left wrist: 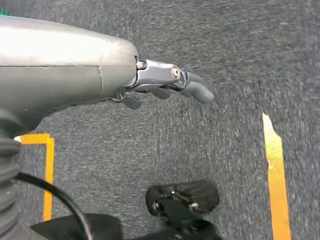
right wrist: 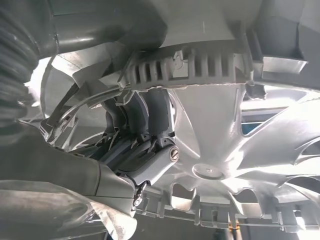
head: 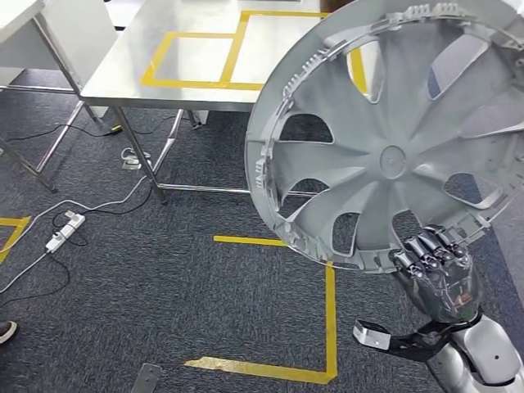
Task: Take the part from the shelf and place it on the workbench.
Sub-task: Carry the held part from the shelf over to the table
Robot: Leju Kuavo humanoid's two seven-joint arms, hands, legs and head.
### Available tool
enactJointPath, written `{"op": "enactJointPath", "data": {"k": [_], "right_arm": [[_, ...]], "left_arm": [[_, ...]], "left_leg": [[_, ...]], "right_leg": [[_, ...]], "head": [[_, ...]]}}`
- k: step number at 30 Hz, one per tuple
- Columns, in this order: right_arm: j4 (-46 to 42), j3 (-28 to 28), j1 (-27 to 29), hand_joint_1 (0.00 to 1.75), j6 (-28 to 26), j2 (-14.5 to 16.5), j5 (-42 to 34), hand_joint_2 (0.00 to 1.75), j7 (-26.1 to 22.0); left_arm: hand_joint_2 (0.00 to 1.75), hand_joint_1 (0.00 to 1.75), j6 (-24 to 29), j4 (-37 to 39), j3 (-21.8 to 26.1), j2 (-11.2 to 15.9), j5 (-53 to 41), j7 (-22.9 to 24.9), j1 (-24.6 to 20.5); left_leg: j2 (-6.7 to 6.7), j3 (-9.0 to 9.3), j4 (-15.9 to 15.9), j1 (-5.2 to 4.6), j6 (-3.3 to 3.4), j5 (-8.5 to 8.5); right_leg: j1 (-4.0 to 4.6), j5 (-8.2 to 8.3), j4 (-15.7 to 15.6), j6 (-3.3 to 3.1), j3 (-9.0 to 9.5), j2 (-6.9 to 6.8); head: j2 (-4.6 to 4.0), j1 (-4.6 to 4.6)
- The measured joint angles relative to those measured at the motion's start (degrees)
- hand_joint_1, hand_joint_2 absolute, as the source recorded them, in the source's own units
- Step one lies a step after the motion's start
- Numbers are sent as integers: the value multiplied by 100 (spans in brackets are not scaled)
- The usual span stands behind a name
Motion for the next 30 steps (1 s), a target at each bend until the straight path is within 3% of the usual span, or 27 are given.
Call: {"op": "enactJointPath", "data": {"k": [1, 3, 5, 6, 8, 9, 10, 11, 12, 14, 15, 16, 20, 22, 24, 25, 26, 27, 29, 30], "right_arm": [[3, 3, -4, 175, 0, 0, -58, 175, -26], [8, 18, -14, 175, 0, 0, -188, 175, -100], [10, 36, -27, 175, 0, 0, -280, 175, -147], [13, 40, -30, 175, 0, 0, -302, 175, -155], [27, 45, -25, 175, 0, 0, -320, 175, -162], [39, 47, -14, 175, 0, 0, -322, 175, -166], [52, 49, -4, 175, 0, 0, -323, 175, -169], [62, 50, 3, 175, 0, 0, -323, 175, -172], [70, 50, 5, 175, 0, 0, -323, 175, -172], [78, 50, -4, 175, 0, 0, -325, 175, -172], [81, 51, -12, 175, 0, 0, -327, 175, -173], [86, 51, -13, 175, 0, 0, -329, 175, -174], [93, 52, -2, 175, 0, 0, -333, 175, -172], [93, 51, -6, 175, 0, 0, -336, 175, -170], [94, 52, -6, 175, 0, 0, -336, 175, -171], [97, 54, -5, 175, 0, 0, -332, 175, -172], [99, 56, -4, 175, 0, 0, -326, 175, -174], [102, 56, -3, 175, 0, 0, -320, 175, -175], [104, 57, -6, 175, 0, 0, -313, 175, -176], [104, 57, -9, 175, 0, 0, -312, 175, -175]], "left_arm": [[175, 0, 12, 0, -7, 1, 0, 16, -3], [175, 0, 13, 0, -22, 2, 1, 50, 14], [175, 0, 3, 0, -31, 3, 3, 88, 26], [175, 0, 0, 0, -32, 4, 3, 101, 13], [175, 0, -2, 0, -33, 3, 4, 114, -21], [175, 0, -6, 0, -33, 1, 3, 115, -29], [175, 0, -10, 0, -34, -2, 3, 116, -31], [175, 0, -15, 0, -34, -3, 3, 116, -30], [175, 0, -19, 0, -35, -3, 3, 116, -29], [175, 0, -19, 0, -35, -2, 3, 116, -30], [175, 0, -19, 0, -35, -1, 3, 116, -31], [175, 0, -19, 0, -35, 0, 3, 116, -30], [175, 0, -19, 0, -36, 10, 2, 116, -14], [175, 0, -19, 0, -36, 12, 2, 116, -19], [175, 0, -21, 0, -37, 3, 2, 117, -16], [175, 0, -26, 0, -38, 2, 2, 122, -11], [175, 0, -31, 0, -39, 2, 2, 127, -6], [175, 0, -35, 0, -40, 3, 2, 132, -3], [175, 0, -38, 0, -42, 7, 2, 135, -4], [175, 0, -38, 0, -42, 8, 2, 135, -7]], "left_leg": [[52, 51, -119, -27, 26, -8], [15, 58, -171, -42, 78, -22], [-44, 82, -225, -17, 142, -5], [-71, 94, -249, 0, 174, 4], [-128, 98, -256, 10, 216, -2], [-160, 100, -255, 8, 227, -7], [-193, 105, -254, 5, 233, -13], [-224, 114, -252, 4, 234, -19], [-253, 129, -249, 7, 230, -27], [-305, 156, -232, 2, 195, -58], [-324, 152, -213, -7, 170, -70], [-337, 141, -199, -16, 144, -74], [-341, 101, -104, -10, 54, -141], [-328, -91, 360, 11, -13, -406], [-319, -448, 1126, 42, -61, -720], [-316, -580, 1386, 54, -72, -773], [-314, -627, 1456, 62, -74, -720], [-313, -568, 1298, 66, -65, -558], [-308, -242, 560, 59, -15, -133], [-306, -84, 207, 46, 14, -10]], "right_leg": [[12, -12, -5, 31, 7, -44], [22, -25, -31, 92, 34, -115], [8, -125, 57, 144, -5, 42], [0, -248, 256, 159, -104, 193], [-9, -575, 981, 168, -484, 462], [-8, -689, 1349, 175, -692, 509], [-7, -703, 1568, 180, -842, 527], [-7, -595, 1562, 183, -888, 531], [-11, -388, 1329, 182, -818, 530], [-19, 51, 562, 175, -497, 535], [-20, 156, 263, 156, -355, 542], [-16, 187, 97, 134, -273, 549], [-19, 166, 22, 14, -215, 556], [-37, 153, 6, -47, -178, 538], [-31, 127, 5, -86, -152, 526], [-27, 114, 5, -94, -136, 523], [-25, 101, 5, -97, -116, 525], [-24, 84, 5, -94, -88, 527], [-24, 44, 2, -73, -27, 529], [-15, 24, 3, -51, -12, 531]], "head": [[0, 4], [0, 4], [1, 12], [1, 26], [1, 55], [0, 63], [0, 65], [0, 64], [0, 64], [0, 68], [1, 67], [1, 66], [0, 53], [0, 37], [0, 27], [0, 27], [0, 26], [0, 26], [0, 26], [0, 28]]}}
